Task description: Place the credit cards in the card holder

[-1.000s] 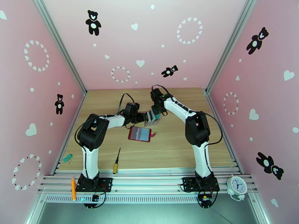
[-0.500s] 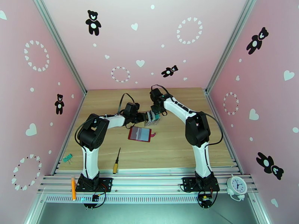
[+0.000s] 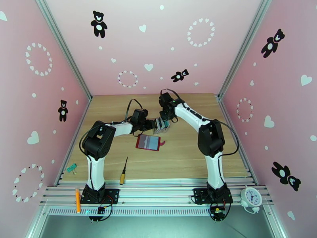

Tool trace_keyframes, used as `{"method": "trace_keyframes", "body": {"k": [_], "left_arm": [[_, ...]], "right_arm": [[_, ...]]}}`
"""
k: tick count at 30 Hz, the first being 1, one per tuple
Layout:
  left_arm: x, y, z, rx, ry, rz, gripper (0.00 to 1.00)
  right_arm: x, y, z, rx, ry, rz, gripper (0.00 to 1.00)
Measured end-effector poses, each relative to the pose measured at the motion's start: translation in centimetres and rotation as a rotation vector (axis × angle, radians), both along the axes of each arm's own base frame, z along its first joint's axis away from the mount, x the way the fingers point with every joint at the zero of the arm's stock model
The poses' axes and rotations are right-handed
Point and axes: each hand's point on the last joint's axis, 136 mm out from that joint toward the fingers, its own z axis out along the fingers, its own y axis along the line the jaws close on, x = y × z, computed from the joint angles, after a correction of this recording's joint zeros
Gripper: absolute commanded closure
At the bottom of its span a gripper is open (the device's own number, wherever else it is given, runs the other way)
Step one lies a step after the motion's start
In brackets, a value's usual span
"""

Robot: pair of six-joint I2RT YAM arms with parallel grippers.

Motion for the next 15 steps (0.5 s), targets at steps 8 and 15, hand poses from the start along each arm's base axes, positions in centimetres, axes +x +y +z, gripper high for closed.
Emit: {"method": "trace_keyframes", "body": {"k": [8, 15], "left_arm": [[0.0, 0.0, 0.0, -0.001, -0.003, -0.001, 0.54], [-0.1, 0.1, 0.0, -0.006, -0.013, 0.000, 0.53]], "right_arm": [[-0.8, 1.2, 1.9, 0.099, 0.013, 0.008, 0.95], [-2.2, 1.5, 3.9, 0.199, 0.025, 0.005, 0.96]]}}
